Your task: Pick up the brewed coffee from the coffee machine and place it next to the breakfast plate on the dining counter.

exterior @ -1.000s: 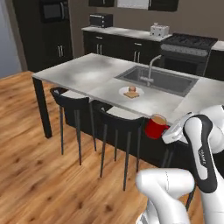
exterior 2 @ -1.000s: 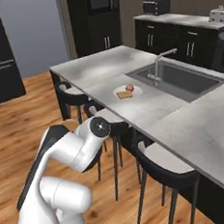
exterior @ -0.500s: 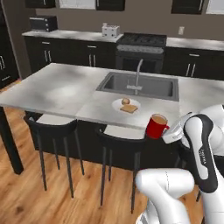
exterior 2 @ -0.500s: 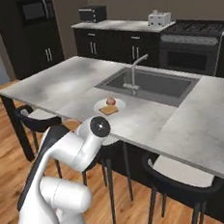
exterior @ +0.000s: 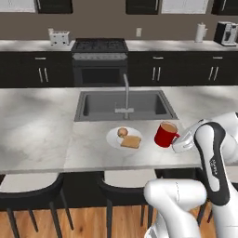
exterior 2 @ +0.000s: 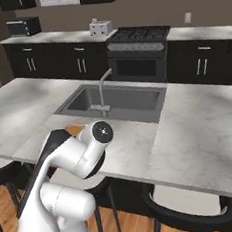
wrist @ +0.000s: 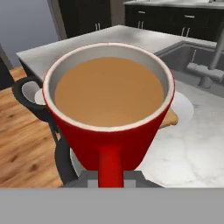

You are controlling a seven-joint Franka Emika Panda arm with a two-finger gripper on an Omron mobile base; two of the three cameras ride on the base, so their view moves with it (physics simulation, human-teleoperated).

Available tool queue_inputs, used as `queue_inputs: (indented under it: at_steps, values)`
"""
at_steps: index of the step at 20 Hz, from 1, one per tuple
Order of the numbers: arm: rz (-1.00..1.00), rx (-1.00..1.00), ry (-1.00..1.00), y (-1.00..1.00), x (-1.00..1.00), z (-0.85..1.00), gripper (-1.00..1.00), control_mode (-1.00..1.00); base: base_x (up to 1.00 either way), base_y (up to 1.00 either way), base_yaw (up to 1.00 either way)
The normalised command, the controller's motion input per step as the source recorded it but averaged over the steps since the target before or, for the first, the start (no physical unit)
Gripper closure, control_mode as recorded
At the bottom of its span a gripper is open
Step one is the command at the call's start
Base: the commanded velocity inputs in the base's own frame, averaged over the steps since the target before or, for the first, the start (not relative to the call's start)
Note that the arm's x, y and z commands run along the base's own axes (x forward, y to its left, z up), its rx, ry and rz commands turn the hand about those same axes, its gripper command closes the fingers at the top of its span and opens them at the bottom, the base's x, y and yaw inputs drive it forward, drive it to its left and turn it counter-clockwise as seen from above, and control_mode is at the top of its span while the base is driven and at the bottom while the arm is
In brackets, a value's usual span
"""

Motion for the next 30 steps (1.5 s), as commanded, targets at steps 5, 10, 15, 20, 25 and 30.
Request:
queue_inputs:
  at_steps: [5,10,15,20,25,30]
  values:
    - [0.00,0.00,0.00,0.00,0.00,0.00,1.00,1.00,0.75,0.16,-0.52]
    - [-0.08,-0.03,-0.01,0.03,0.14,-0.02,1.00,-1.00,0.54,0.13,-0.39]
    - [-0.12,-0.02,0.02,0.00,0.65,-0.06,1.00,-1.00,0.00,0.00,0.00]
    - [0.00,0.00,0.01,-0.15,0.64,-0.10,1.00,-1.00,0.00,0.00,0.00]
    - [0.04,0.00,0.00,-0.17,0.47,-0.30,1.00,-1.00,0.00,0.00,0.00]
    - [0.11,-0.02,0.00,-0.03,0.37,-0.36,1.00,-1.00,0.00,0.00,0.00]
